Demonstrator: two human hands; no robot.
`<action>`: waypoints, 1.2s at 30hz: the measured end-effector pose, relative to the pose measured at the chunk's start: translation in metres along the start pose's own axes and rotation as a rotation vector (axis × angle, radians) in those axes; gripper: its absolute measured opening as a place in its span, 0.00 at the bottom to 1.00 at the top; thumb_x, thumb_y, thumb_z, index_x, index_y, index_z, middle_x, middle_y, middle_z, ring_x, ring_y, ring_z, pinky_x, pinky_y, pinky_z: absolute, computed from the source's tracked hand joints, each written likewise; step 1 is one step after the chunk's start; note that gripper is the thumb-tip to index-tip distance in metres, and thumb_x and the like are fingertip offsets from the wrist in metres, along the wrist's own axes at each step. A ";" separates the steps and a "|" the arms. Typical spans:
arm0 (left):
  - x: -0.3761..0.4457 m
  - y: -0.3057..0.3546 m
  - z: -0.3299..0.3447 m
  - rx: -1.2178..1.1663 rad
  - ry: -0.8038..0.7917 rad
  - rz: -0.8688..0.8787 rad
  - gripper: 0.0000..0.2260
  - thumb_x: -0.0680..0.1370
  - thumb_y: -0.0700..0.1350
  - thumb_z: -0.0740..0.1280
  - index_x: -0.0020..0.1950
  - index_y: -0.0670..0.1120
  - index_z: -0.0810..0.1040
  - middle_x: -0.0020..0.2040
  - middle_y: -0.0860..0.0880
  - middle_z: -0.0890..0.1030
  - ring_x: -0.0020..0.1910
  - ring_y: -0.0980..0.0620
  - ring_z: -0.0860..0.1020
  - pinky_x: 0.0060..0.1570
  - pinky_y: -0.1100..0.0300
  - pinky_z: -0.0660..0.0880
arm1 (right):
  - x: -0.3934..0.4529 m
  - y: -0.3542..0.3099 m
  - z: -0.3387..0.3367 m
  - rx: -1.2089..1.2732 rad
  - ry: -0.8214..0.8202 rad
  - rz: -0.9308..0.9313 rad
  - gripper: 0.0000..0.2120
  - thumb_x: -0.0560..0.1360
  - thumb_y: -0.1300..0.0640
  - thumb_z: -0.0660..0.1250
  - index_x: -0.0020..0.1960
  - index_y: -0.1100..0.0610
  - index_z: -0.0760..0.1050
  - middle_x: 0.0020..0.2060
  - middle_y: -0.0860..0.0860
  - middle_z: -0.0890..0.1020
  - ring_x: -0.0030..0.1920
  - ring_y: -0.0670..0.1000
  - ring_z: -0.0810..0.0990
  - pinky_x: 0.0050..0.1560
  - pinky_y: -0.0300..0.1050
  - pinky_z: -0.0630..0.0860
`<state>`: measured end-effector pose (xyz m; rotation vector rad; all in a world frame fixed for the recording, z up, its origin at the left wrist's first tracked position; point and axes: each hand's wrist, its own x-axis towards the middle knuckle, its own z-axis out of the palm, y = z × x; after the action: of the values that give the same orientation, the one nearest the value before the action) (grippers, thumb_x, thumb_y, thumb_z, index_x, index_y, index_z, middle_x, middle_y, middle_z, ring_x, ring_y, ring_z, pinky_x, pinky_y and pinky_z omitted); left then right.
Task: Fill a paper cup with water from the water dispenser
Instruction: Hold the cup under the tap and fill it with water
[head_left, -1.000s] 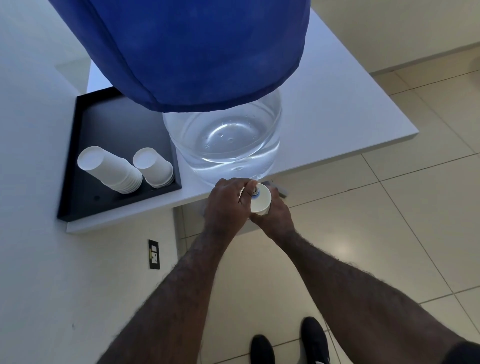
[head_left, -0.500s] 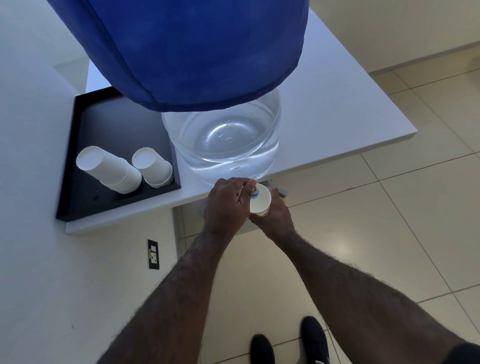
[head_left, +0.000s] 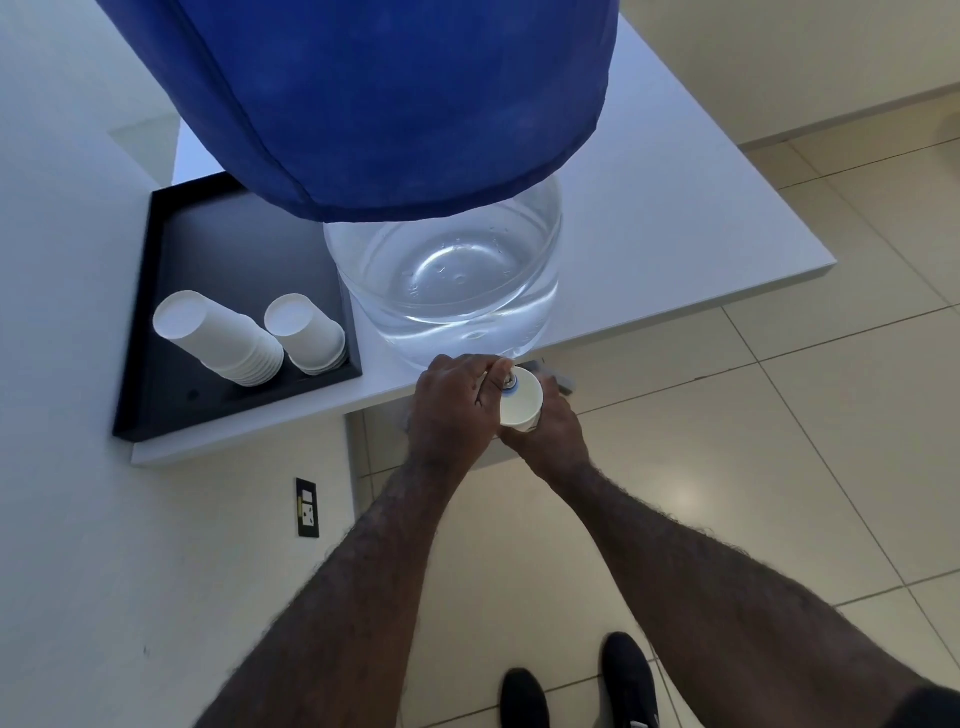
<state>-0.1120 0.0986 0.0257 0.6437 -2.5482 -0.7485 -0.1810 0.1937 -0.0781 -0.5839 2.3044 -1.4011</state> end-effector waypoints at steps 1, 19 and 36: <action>0.000 0.000 0.000 0.001 0.000 0.001 0.12 0.80 0.48 0.66 0.54 0.41 0.83 0.50 0.44 0.86 0.48 0.47 0.80 0.46 0.53 0.78 | 0.000 0.000 0.000 0.002 0.004 0.002 0.33 0.65 0.49 0.80 0.64 0.50 0.66 0.55 0.50 0.80 0.54 0.51 0.80 0.53 0.56 0.82; -0.001 -0.002 0.002 -0.002 0.014 0.002 0.12 0.80 0.48 0.66 0.54 0.41 0.83 0.50 0.45 0.87 0.47 0.48 0.79 0.44 0.60 0.73 | -0.002 -0.002 -0.002 -0.007 -0.008 -0.003 0.33 0.66 0.50 0.80 0.65 0.52 0.67 0.56 0.51 0.80 0.56 0.51 0.79 0.55 0.55 0.81; -0.002 0.001 0.001 0.018 0.022 0.026 0.11 0.79 0.47 0.66 0.54 0.40 0.82 0.49 0.43 0.86 0.48 0.47 0.80 0.45 0.58 0.76 | -0.003 -0.007 -0.005 0.004 0.006 -0.019 0.32 0.66 0.52 0.80 0.65 0.54 0.68 0.57 0.53 0.80 0.56 0.52 0.79 0.56 0.56 0.81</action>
<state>-0.1113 0.1005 0.0251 0.6195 -2.5410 -0.7063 -0.1800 0.1964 -0.0695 -0.6021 2.3063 -1.4177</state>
